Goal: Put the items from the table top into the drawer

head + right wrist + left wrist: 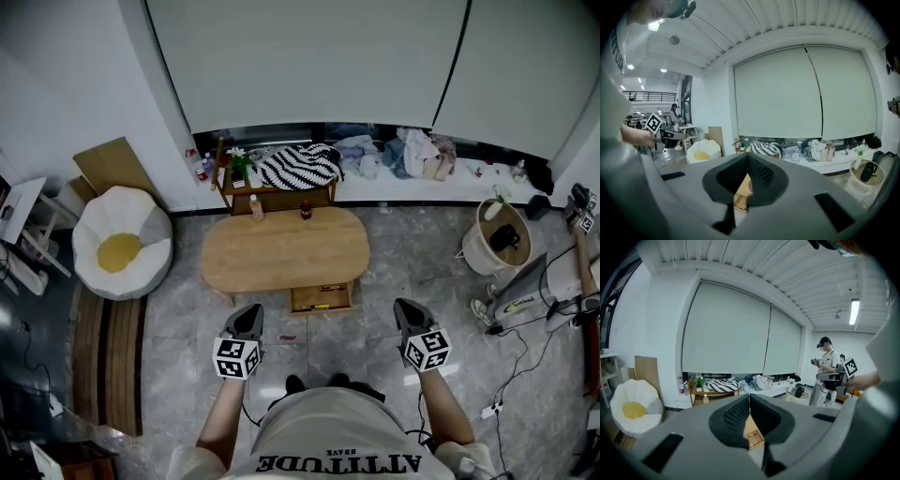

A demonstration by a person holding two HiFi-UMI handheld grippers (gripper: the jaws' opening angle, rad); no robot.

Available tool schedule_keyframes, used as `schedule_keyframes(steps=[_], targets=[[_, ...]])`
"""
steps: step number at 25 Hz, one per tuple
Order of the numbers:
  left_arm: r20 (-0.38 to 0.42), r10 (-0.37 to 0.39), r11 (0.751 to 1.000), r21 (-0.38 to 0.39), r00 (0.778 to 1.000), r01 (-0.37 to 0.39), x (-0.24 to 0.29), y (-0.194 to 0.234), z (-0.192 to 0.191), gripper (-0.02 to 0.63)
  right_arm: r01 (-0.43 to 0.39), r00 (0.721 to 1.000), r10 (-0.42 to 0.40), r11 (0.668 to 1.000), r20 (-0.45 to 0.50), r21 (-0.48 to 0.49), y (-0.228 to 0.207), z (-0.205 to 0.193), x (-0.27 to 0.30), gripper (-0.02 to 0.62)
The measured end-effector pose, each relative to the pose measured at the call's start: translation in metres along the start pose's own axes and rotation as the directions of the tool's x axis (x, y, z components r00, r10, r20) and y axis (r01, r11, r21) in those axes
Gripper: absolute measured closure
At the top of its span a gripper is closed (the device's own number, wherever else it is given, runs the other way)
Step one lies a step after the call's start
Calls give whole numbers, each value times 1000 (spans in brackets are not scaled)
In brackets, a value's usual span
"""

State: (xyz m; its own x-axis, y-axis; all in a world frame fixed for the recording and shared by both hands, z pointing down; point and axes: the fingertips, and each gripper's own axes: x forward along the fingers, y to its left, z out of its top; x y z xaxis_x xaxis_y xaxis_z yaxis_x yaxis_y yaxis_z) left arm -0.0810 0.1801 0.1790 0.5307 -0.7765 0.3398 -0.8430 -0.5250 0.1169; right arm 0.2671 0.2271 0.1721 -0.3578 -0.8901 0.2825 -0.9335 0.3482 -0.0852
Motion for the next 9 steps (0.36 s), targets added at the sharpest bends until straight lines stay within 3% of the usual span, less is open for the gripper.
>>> schedule_keyframes(steps=[9], targets=[[0, 4, 1000, -8, 1000, -4, 1, -2, -4, 584, -4, 1000, 4, 1000, 2, -1, -2, -2, 1, 577]])
